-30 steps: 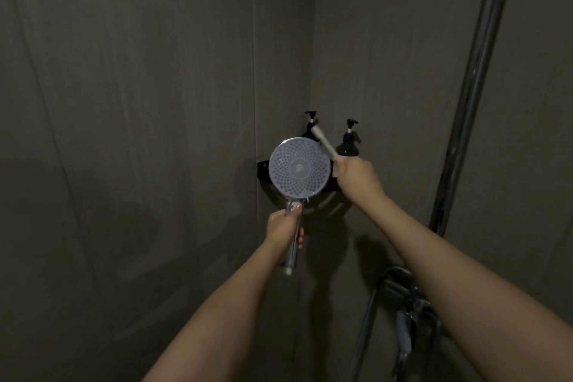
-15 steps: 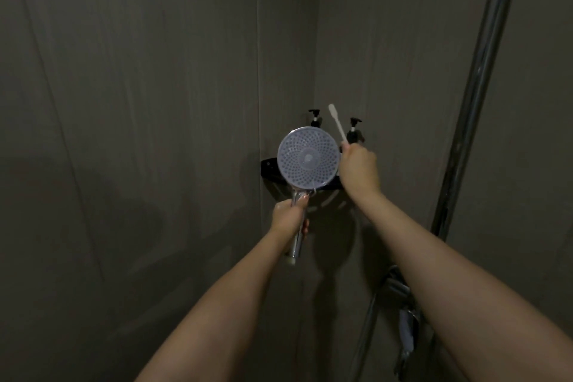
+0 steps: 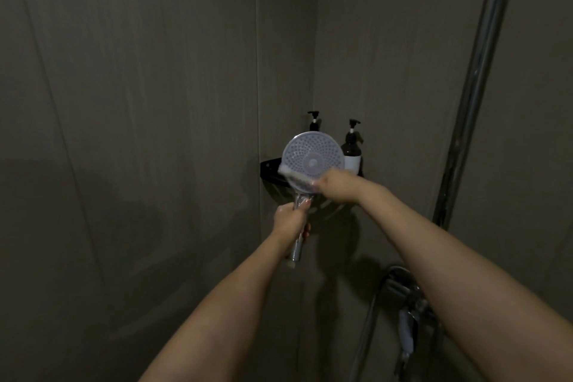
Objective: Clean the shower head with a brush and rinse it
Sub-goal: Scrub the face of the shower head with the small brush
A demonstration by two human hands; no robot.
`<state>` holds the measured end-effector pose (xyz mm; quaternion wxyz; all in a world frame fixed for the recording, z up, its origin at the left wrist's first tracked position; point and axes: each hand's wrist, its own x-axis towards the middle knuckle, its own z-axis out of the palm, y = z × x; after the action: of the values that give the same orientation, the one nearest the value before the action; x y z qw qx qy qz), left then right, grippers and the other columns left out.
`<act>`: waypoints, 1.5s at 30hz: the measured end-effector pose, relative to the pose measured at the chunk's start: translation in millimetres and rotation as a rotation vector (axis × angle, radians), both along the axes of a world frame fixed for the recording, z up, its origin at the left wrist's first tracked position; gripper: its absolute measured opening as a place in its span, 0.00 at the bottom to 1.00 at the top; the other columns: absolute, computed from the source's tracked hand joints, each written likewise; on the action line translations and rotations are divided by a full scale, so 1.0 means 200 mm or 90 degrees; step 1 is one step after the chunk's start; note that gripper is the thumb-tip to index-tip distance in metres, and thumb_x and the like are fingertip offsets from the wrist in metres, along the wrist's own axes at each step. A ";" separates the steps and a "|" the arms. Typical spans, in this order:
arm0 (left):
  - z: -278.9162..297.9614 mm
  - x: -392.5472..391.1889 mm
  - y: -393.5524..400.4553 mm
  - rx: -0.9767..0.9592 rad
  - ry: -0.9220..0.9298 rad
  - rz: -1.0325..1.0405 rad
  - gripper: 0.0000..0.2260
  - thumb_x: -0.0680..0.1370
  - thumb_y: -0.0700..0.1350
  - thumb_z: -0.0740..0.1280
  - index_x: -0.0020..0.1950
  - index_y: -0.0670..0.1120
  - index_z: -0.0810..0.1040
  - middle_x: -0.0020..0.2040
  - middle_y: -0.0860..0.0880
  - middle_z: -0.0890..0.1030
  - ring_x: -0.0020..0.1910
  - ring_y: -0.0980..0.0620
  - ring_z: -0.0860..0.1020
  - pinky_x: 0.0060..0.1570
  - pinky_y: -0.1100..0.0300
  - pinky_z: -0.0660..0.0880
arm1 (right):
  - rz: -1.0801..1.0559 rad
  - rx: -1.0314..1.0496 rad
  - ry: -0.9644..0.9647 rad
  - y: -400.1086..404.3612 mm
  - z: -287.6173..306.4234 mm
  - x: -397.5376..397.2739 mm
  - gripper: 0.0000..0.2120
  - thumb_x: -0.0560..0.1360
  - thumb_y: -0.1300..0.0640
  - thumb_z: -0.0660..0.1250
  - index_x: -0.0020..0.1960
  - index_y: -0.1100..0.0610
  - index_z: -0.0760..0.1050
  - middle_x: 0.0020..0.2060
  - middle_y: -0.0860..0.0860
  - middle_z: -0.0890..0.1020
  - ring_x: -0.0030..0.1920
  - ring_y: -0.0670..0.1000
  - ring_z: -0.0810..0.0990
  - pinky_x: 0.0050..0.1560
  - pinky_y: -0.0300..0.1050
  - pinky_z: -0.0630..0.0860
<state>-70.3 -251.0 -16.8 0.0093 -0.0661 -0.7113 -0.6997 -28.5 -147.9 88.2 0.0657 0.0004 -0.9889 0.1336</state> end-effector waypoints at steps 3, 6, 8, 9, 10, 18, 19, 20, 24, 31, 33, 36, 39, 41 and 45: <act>-0.02 -0.01 -0.02 -0.002 0.000 0.007 0.16 0.78 0.48 0.64 0.31 0.44 0.69 0.23 0.44 0.71 0.16 0.53 0.70 0.20 0.66 0.65 | 0.023 0.042 0.116 0.02 0.01 -0.04 0.14 0.81 0.60 0.52 0.61 0.59 0.72 0.50 0.59 0.78 0.46 0.55 0.77 0.45 0.42 0.76; -0.02 -0.02 -0.03 0.003 -0.004 0.015 0.17 0.78 0.49 0.64 0.30 0.44 0.68 0.22 0.44 0.71 0.17 0.52 0.69 0.22 0.64 0.66 | -0.109 -0.234 0.318 0.06 0.05 -0.05 0.19 0.82 0.56 0.50 0.59 0.64 0.75 0.44 0.57 0.78 0.37 0.53 0.76 0.31 0.33 0.69; -0.02 -0.03 -0.02 -0.003 -0.004 0.011 0.17 0.78 0.48 0.64 0.30 0.44 0.68 0.23 0.44 0.72 0.18 0.50 0.70 0.23 0.63 0.66 | -0.155 -0.282 0.320 0.07 0.04 -0.08 0.18 0.82 0.56 0.50 0.57 0.65 0.75 0.46 0.59 0.79 0.38 0.54 0.76 0.31 0.34 0.67; -0.02 -0.03 -0.02 -0.005 -0.004 0.010 0.17 0.77 0.48 0.64 0.30 0.44 0.68 0.23 0.44 0.72 0.19 0.50 0.70 0.23 0.63 0.66 | -0.128 -0.230 0.258 0.05 0.03 -0.08 0.17 0.81 0.58 0.51 0.58 0.65 0.75 0.48 0.60 0.80 0.43 0.57 0.78 0.36 0.37 0.69; -0.02 -0.03 -0.01 -0.006 -0.004 0.010 0.17 0.77 0.48 0.64 0.30 0.44 0.69 0.23 0.44 0.72 0.18 0.51 0.70 0.23 0.63 0.66 | -0.088 -0.141 0.149 0.02 0.01 -0.07 0.14 0.81 0.60 0.53 0.57 0.64 0.75 0.49 0.60 0.79 0.47 0.58 0.79 0.39 0.41 0.70; -0.05 -0.06 -0.03 0.000 -0.022 0.022 0.17 0.77 0.48 0.64 0.31 0.44 0.69 0.24 0.44 0.72 0.19 0.51 0.70 0.21 0.64 0.66 | -0.074 -0.215 0.254 0.02 0.12 -0.04 0.18 0.81 0.58 0.51 0.54 0.67 0.76 0.48 0.62 0.79 0.49 0.59 0.79 0.38 0.44 0.68; -0.05 -0.06 -0.03 -0.005 -0.018 0.024 0.17 0.77 0.48 0.64 0.30 0.44 0.69 0.24 0.44 0.72 0.19 0.51 0.70 0.21 0.64 0.66 | -0.102 -0.243 0.277 0.03 0.12 -0.04 0.18 0.81 0.58 0.51 0.55 0.68 0.76 0.51 0.63 0.80 0.51 0.60 0.79 0.41 0.45 0.69; -0.05 -0.06 -0.03 -0.010 -0.011 0.024 0.18 0.78 0.48 0.64 0.29 0.44 0.69 0.24 0.44 0.72 0.18 0.51 0.70 0.22 0.64 0.66 | -0.096 -0.235 0.239 0.03 0.11 -0.05 0.17 0.81 0.59 0.51 0.56 0.67 0.75 0.52 0.63 0.79 0.53 0.61 0.78 0.44 0.46 0.71; -0.06 -0.06 -0.02 -0.038 0.018 0.019 0.18 0.77 0.47 0.64 0.28 0.44 0.69 0.18 0.48 0.70 0.16 0.52 0.69 0.22 0.63 0.66 | 0.014 -0.063 -0.096 -0.03 0.01 -0.04 0.13 0.80 0.59 0.54 0.45 0.60 0.76 0.38 0.54 0.75 0.41 0.53 0.74 0.39 0.40 0.70; -0.06 -0.05 -0.02 -0.061 0.022 0.027 0.18 0.77 0.49 0.64 0.28 0.45 0.68 0.20 0.46 0.71 0.21 0.47 0.71 0.26 0.60 0.67 | -0.029 -0.137 -0.012 -0.02 0.03 -0.03 0.18 0.80 0.56 0.54 0.60 0.66 0.74 0.56 0.63 0.79 0.57 0.61 0.78 0.51 0.49 0.73; -0.07 -0.05 -0.02 -0.075 0.031 0.031 0.18 0.76 0.49 0.65 0.28 0.45 0.69 0.24 0.43 0.72 0.26 0.46 0.72 0.32 0.55 0.68 | -0.001 -0.111 -0.118 -0.04 0.00 0.01 0.18 0.79 0.56 0.56 0.61 0.66 0.74 0.56 0.63 0.79 0.59 0.61 0.77 0.52 0.48 0.73; -0.05 -0.03 -0.02 -0.076 0.027 0.024 0.18 0.77 0.49 0.64 0.28 0.45 0.69 0.25 0.43 0.72 0.24 0.46 0.71 0.28 0.59 0.67 | -0.008 -0.101 0.109 -0.01 0.02 0.01 0.17 0.81 0.59 0.52 0.61 0.67 0.73 0.52 0.64 0.79 0.53 0.59 0.79 0.46 0.47 0.74; -0.05 -0.02 -0.01 -0.079 0.035 0.022 0.18 0.77 0.47 0.64 0.28 0.44 0.68 0.24 0.43 0.71 0.22 0.47 0.70 0.25 0.61 0.66 | 0.014 -0.078 0.032 0.01 0.04 0.02 0.14 0.80 0.60 0.54 0.46 0.63 0.77 0.41 0.59 0.79 0.41 0.55 0.78 0.42 0.43 0.71; -0.04 -0.02 -0.01 -0.077 0.041 0.022 0.18 0.77 0.48 0.64 0.27 0.45 0.69 0.23 0.44 0.71 0.22 0.47 0.71 0.26 0.59 0.67 | 0.045 -0.080 -0.055 0.02 0.01 0.03 0.17 0.80 0.58 0.55 0.36 0.58 0.73 0.33 0.54 0.75 0.33 0.50 0.74 0.39 0.41 0.72; -0.03 -0.01 -0.01 -0.042 0.020 0.004 0.18 0.77 0.48 0.64 0.29 0.45 0.70 0.20 0.47 0.72 0.21 0.48 0.71 0.27 0.59 0.68 | -0.021 -0.160 0.049 0.06 0.03 0.01 0.16 0.81 0.60 0.52 0.52 0.66 0.77 0.47 0.62 0.81 0.44 0.55 0.80 0.43 0.43 0.75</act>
<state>-73.1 -253.8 -22.8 0.0209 -0.0751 -0.7337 -0.6749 -26.0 -135.9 93.4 0.1054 -0.0191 -0.9610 0.2551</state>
